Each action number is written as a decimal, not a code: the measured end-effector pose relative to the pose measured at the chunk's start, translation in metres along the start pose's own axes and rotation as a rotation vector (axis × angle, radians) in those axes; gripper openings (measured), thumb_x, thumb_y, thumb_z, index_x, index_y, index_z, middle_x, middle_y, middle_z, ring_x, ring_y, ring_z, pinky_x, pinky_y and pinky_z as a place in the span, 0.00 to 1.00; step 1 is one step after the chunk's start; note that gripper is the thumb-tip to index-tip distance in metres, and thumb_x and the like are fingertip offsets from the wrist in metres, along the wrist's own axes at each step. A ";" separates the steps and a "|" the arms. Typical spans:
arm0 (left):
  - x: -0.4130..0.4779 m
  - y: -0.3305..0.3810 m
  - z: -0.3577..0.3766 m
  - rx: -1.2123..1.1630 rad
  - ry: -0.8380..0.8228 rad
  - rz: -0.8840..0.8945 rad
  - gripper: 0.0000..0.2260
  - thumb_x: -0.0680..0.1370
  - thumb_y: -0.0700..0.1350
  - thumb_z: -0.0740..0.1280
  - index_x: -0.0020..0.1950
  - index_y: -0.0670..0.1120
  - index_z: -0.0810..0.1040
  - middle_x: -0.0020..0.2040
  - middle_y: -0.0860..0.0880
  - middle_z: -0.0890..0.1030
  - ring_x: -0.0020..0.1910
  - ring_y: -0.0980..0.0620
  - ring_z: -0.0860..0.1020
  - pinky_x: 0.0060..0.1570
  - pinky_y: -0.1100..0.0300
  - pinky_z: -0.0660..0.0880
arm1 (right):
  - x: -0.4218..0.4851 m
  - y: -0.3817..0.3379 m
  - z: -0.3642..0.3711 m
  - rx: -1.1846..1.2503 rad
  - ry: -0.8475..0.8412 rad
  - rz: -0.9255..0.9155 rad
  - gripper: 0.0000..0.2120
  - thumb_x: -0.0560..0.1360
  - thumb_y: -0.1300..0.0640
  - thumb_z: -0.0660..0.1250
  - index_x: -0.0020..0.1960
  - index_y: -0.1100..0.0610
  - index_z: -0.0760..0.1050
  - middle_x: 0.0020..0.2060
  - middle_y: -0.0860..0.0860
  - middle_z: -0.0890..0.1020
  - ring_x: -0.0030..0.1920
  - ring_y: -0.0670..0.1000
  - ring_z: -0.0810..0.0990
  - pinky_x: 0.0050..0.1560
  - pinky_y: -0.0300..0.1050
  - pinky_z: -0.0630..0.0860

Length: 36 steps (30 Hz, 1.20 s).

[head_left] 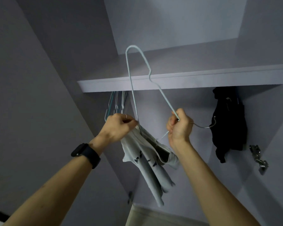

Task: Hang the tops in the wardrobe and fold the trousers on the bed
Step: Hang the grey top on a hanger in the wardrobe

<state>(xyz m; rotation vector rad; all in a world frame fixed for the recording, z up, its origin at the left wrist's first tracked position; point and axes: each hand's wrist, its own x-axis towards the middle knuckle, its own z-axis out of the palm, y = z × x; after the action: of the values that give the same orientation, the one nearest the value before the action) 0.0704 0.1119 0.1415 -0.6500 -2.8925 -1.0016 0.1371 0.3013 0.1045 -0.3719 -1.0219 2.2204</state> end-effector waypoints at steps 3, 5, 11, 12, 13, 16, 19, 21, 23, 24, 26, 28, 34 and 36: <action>0.000 -0.006 -0.014 -0.029 0.058 -0.024 0.06 0.76 0.53 0.69 0.42 0.58 0.85 0.35 0.62 0.81 0.38 0.65 0.78 0.33 0.75 0.69 | 0.010 0.018 -0.024 -0.273 -0.114 -0.021 0.12 0.60 0.54 0.63 0.20 0.52 0.66 0.19 0.49 0.64 0.23 0.47 0.61 0.26 0.37 0.57; -0.002 -0.014 -0.029 -0.046 0.083 -0.058 0.07 0.76 0.53 0.69 0.41 0.54 0.85 0.34 0.57 0.81 0.35 0.57 0.78 0.34 0.67 0.72 | 0.021 0.021 -0.044 -0.485 -0.191 -0.039 0.14 0.60 0.50 0.64 0.20 0.54 0.67 0.19 0.49 0.64 0.23 0.47 0.62 0.26 0.38 0.60; -0.007 -0.034 -0.044 0.124 0.074 -0.079 0.09 0.78 0.53 0.70 0.37 0.62 0.81 0.36 0.64 0.79 0.38 0.67 0.75 0.33 0.75 0.67 | 0.049 0.007 -0.074 -0.923 -0.302 -0.066 0.16 0.62 0.48 0.63 0.21 0.56 0.69 0.19 0.50 0.67 0.22 0.46 0.66 0.27 0.38 0.64; -0.007 -0.037 -0.042 0.142 0.085 -0.082 0.07 0.78 0.53 0.70 0.40 0.60 0.83 0.36 0.65 0.77 0.37 0.66 0.74 0.33 0.76 0.67 | 0.053 0.002 -0.074 -0.982 -0.323 -0.086 0.16 0.62 0.47 0.63 0.21 0.56 0.70 0.18 0.49 0.67 0.21 0.46 0.66 0.26 0.37 0.65; -0.008 -0.040 -0.042 0.146 0.102 -0.086 0.05 0.79 0.53 0.70 0.44 0.57 0.85 0.37 0.66 0.77 0.37 0.65 0.74 0.34 0.77 0.66 | 0.056 -0.003 -0.073 -1.044 -0.345 -0.103 0.16 0.62 0.48 0.63 0.21 0.56 0.71 0.18 0.49 0.68 0.21 0.44 0.67 0.26 0.36 0.65; -0.006 -0.044 -0.046 0.170 0.115 -0.056 0.07 0.79 0.52 0.70 0.52 0.53 0.86 0.39 0.64 0.79 0.39 0.62 0.74 0.37 0.77 0.66 | 0.062 -0.014 -0.066 -1.241 -0.455 -0.124 0.16 0.67 0.53 0.67 0.21 0.55 0.74 0.17 0.47 0.69 0.20 0.43 0.67 0.25 0.33 0.66; -0.008 -0.035 -0.043 0.281 -0.007 0.001 0.08 0.79 0.54 0.67 0.55 0.57 0.84 0.48 0.55 0.84 0.48 0.52 0.79 0.50 0.62 0.74 | 0.057 -0.028 -0.043 -1.300 -0.600 -0.190 0.14 0.65 0.54 0.67 0.24 0.58 0.75 0.17 0.47 0.68 0.20 0.44 0.64 0.24 0.35 0.64; -0.010 -0.027 -0.037 0.319 -0.002 0.064 0.10 0.78 0.57 0.65 0.54 0.59 0.83 0.45 0.57 0.82 0.48 0.52 0.79 0.52 0.58 0.75 | 0.056 -0.040 -0.020 -1.170 -0.573 -0.310 0.14 0.63 0.52 0.66 0.26 0.61 0.72 0.18 0.46 0.65 0.21 0.43 0.62 0.24 0.35 0.61; -0.008 -0.022 -0.033 0.215 0.066 0.101 0.08 0.79 0.55 0.66 0.54 0.58 0.83 0.43 0.60 0.81 0.45 0.56 0.78 0.48 0.62 0.72 | 0.058 -0.047 0.001 -1.192 -0.620 -0.346 0.14 0.63 0.52 0.66 0.27 0.63 0.73 0.18 0.46 0.65 0.21 0.42 0.61 0.23 0.34 0.59; -0.006 -0.021 -0.031 0.167 0.082 0.107 0.07 0.79 0.55 0.67 0.53 0.58 0.83 0.44 0.60 0.81 0.44 0.58 0.78 0.46 0.66 0.71 | 0.056 -0.047 0.011 -1.304 -0.705 -0.311 0.14 0.64 0.52 0.67 0.28 0.62 0.75 0.18 0.46 0.67 0.21 0.43 0.62 0.23 0.34 0.60; -0.005 -0.020 -0.024 0.140 0.033 0.108 0.08 0.79 0.57 0.68 0.52 0.57 0.84 0.44 0.60 0.82 0.44 0.61 0.78 0.45 0.70 0.70 | 0.054 -0.042 0.024 -1.540 -0.849 -0.229 0.13 0.67 0.53 0.68 0.25 0.56 0.77 0.18 0.46 0.72 0.20 0.43 0.66 0.23 0.32 0.63; -0.005 -0.021 -0.014 0.124 -0.032 0.114 0.08 0.79 0.60 0.67 0.47 0.60 0.83 0.41 0.64 0.82 0.43 0.64 0.78 0.44 0.74 0.69 | 0.057 -0.038 0.036 -1.527 -0.774 -0.292 0.17 0.69 0.54 0.68 0.22 0.53 0.72 0.17 0.46 0.69 0.20 0.45 0.66 0.25 0.36 0.63; -0.002 -0.029 -0.005 -0.059 -0.052 0.104 0.04 0.76 0.56 0.74 0.49 0.60 0.85 0.43 0.66 0.84 0.47 0.71 0.79 0.46 0.80 0.69 | 0.058 -0.015 0.045 -1.526 -0.776 -0.348 0.19 0.72 0.53 0.66 0.24 0.56 0.70 0.18 0.45 0.69 0.21 0.44 0.67 0.24 0.33 0.61; -0.001 -0.032 0.000 -0.032 -0.107 0.099 0.05 0.76 0.53 0.75 0.52 0.58 0.86 0.46 0.64 0.85 0.48 0.70 0.79 0.48 0.79 0.69 | 0.058 -0.006 0.037 -1.472 -0.700 -0.362 0.21 0.75 0.51 0.66 0.26 0.57 0.72 0.19 0.46 0.72 0.22 0.43 0.69 0.25 0.33 0.63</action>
<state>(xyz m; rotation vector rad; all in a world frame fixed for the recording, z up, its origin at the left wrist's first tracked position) 0.0591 0.0883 0.1225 -0.8659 -2.9057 -1.0330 0.0781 0.3224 0.1345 0.0477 -2.7154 0.8817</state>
